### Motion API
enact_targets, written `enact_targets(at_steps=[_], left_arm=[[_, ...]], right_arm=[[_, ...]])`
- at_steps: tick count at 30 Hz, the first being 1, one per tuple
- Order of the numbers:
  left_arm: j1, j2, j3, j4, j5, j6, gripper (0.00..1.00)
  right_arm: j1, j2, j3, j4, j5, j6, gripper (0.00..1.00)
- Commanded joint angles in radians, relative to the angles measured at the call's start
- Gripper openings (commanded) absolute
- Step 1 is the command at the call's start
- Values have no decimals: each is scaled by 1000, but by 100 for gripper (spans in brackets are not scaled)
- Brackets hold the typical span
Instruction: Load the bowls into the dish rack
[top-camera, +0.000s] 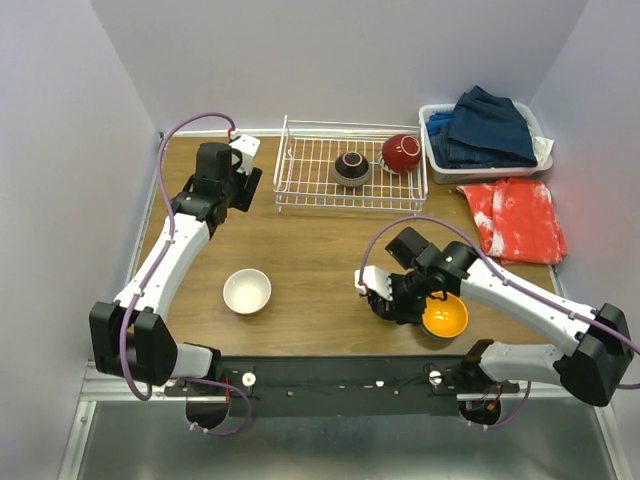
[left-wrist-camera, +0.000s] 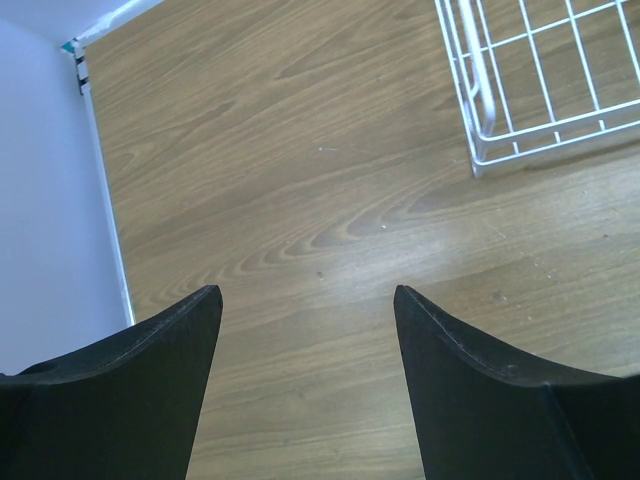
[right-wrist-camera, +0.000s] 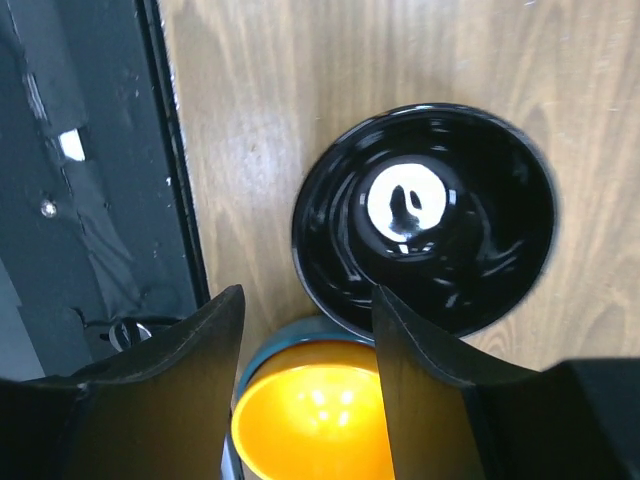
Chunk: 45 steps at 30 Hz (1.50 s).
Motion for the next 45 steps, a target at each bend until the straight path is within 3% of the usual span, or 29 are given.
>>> enact_targets(at_steps=[1, 12, 15, 18, 19, 21, 22, 23, 29, 33, 39, 45], left_arm=[[33, -52, -14, -20, 22, 1, 79], [67, -68, -43, -3, 54, -27, 79], [67, -62, -43, 3, 60, -31, 79], [67, -49, -42, 8, 63, -31, 79], [67, -46, -37, 8, 67, -31, 79], [67, -34, -27, 3, 68, -31, 79], [67, -31, -20, 3, 73, -31, 79], [67, -26, -7, 2, 74, -28, 79], [67, 38, 68, 16, 137, -23, 79], [67, 122, 144, 23, 209, -46, 79], [85, 210, 229, 40, 252, -51, 78], [118, 241, 290, 78, 349, -152, 78]], right_arm=[[43, 3, -39, -1, 50, -4, 62], [107, 43, -110, 137, 161, 11, 63], [127, 58, -116, 177, 193, 11, 57], [136, 64, -110, 188, 191, -7, 44], [139, 69, -102, 191, 190, -12, 29], [141, 75, -72, 174, 182, -12, 14], [141, 88, -17, 164, 181, -12, 3], [141, 96, 12, 138, 184, -13, 1], [101, 202, 326, 87, 207, -103, 1], [29, 329, 543, 70, 100, -108, 1], [-73, 499, 793, 97, -51, 34, 1], [-308, 751, 1160, 163, -420, 399, 1]])
